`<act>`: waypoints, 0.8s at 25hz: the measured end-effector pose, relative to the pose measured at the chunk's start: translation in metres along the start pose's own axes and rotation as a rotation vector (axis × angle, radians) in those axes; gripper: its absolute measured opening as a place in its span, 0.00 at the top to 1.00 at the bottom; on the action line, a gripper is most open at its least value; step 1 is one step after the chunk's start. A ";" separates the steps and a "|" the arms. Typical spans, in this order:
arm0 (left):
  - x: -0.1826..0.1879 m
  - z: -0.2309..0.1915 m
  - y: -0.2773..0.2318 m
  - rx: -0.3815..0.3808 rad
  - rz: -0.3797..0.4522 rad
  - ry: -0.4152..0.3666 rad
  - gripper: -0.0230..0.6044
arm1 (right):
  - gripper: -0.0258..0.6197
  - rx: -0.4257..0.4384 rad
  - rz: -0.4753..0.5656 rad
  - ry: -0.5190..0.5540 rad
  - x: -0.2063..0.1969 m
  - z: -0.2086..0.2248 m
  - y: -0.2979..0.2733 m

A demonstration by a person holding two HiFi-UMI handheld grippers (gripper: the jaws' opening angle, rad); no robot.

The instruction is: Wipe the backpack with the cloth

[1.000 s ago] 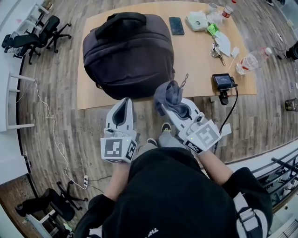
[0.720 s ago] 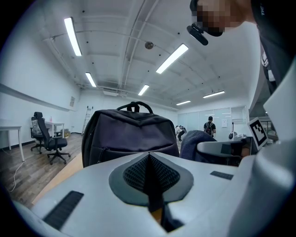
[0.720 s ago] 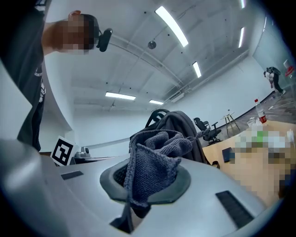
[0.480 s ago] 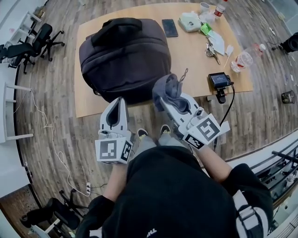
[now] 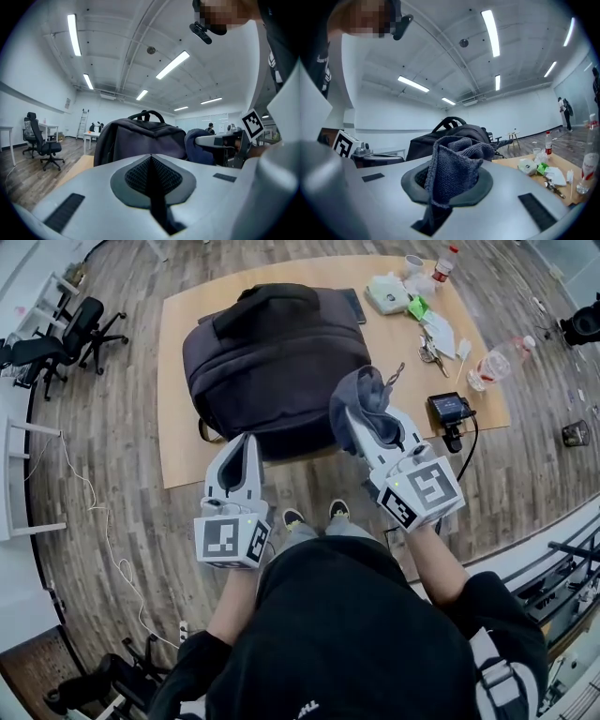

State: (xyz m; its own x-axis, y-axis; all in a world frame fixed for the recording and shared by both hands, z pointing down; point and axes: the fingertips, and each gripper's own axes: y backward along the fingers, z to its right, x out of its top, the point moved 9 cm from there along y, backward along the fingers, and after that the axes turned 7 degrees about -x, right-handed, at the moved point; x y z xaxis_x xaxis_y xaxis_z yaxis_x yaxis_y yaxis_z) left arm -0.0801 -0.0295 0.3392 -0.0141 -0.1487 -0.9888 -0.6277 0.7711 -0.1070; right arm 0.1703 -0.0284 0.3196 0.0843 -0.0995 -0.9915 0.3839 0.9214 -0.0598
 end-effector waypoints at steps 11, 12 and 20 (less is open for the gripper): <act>-0.003 -0.034 0.019 0.030 0.010 0.023 0.94 | 0.90 -0.109 -0.255 0.031 0.025 -0.005 -0.075; -0.002 -0.036 0.022 0.035 0.010 0.022 0.94 | 0.90 -0.119 -0.278 0.045 0.026 -0.008 -0.082; -0.010 -0.058 0.052 0.092 0.008 0.046 0.94 | 0.90 -0.001 -0.401 0.086 0.025 -0.067 -0.142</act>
State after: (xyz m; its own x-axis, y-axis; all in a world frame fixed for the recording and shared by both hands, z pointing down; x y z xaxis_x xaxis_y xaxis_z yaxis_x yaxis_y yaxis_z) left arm -0.1577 -0.0243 0.3496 -0.0560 -0.1695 -0.9839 -0.5529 0.8258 -0.1108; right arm 0.0564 -0.1367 0.2954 -0.1490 -0.4188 -0.8958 0.3702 0.8164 -0.4433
